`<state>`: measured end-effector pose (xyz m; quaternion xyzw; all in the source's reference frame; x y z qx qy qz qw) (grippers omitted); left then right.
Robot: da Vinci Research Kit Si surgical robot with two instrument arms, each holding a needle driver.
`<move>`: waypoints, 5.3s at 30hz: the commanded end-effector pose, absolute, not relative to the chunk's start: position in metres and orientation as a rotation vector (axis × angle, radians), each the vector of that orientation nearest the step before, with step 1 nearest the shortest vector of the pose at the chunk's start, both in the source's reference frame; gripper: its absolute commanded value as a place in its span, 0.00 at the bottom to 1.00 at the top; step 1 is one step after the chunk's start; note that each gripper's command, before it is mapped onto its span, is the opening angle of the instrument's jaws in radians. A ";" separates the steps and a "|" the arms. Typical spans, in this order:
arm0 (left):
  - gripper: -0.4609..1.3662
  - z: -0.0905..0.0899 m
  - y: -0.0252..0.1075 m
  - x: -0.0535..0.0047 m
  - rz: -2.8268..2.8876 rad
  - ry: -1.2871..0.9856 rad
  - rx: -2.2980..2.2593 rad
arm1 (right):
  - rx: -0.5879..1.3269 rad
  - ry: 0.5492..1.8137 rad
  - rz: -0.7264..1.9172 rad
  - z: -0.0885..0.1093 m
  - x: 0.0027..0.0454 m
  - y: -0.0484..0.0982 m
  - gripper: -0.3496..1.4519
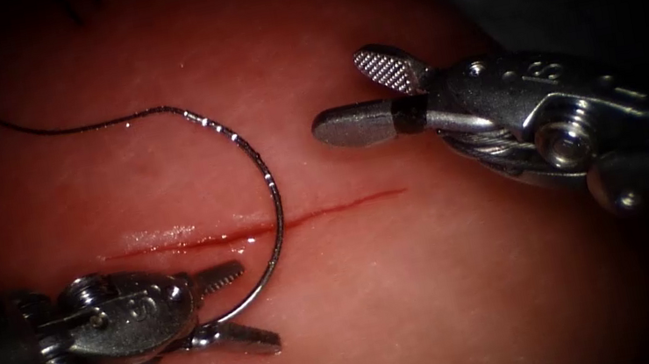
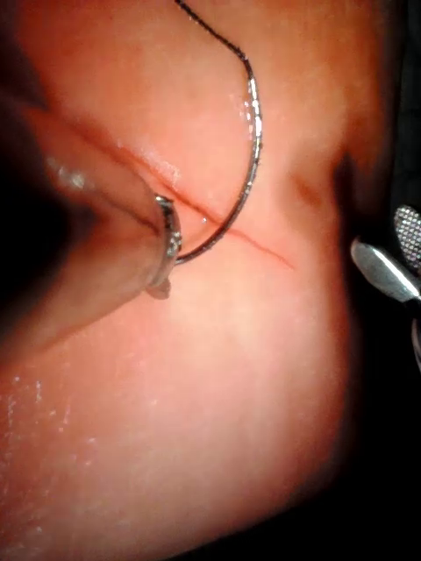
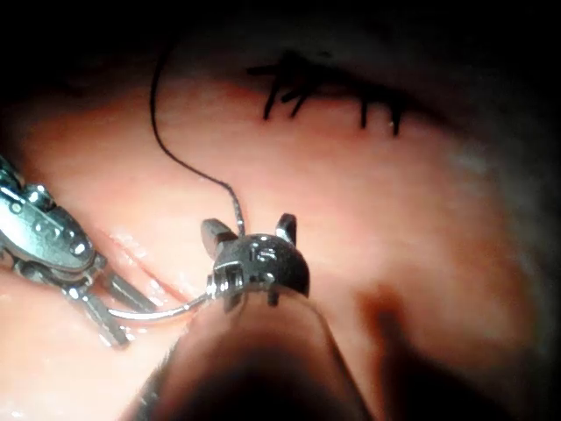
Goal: Wound Closure
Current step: Pick up the needle with the left gripper, then hand over the needle from the left to the right gripper
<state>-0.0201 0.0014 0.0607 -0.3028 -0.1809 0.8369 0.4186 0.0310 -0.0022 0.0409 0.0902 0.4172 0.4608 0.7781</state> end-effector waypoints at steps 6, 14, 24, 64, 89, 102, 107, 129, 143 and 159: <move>0.06 0.059 0.003 -0.0194 2.057 -0.356 -0.747 | 0.186 0.902 1.001 0.041 0.0310 -0.002 0.75; 0.06 0.058 0.005 -0.0196 2.074 -0.303 -0.779 | 0.213 0.913 1.081 0.041 0.0313 -0.002 0.71; 0.06 0.056 0.007 -0.0199 2.212 -0.187 -0.707 | 0.333 0.933 1.310 0.040 0.0313 0.001 0.61; 0.06 0.053 0.005 -0.0245 2.581 0.228 -0.296 | 0.168 0.625 1.274 0.038 0.0342 0.000 0.59; 0.06 0.052 0.004 -0.0254 2.596 0.267 -0.287 | 0.123 0.611 1.294 0.040 0.0348 -0.001 0.51; 0.06 0.052 0.004 -0.0254 2.676 0.294 -0.280 | 0.107 0.560 1.350 0.039 0.0347 -0.001 0.00; 0.27 0.052 0.005 -0.0253 2.705 0.322 -0.287 | 0.127 0.550 1.361 0.039 0.0347 -0.001 0.00; 0.99 0.050 0.003 -0.0259 2.532 -0.040 -0.711 | 0.057 0.662 1.467 0.040 0.0330 0.000 0.00; 1.00 0.045 0.006 -0.0247 2.201 -0.370 -1.064 | 0.169 0.815 1.115 0.040 0.0314 0.001 0.00; 0.86 0.047 0.008 -0.0207 2.068 -0.536 -1.167 | 0.186 0.996 0.702 0.040 0.0311 0.002 0.00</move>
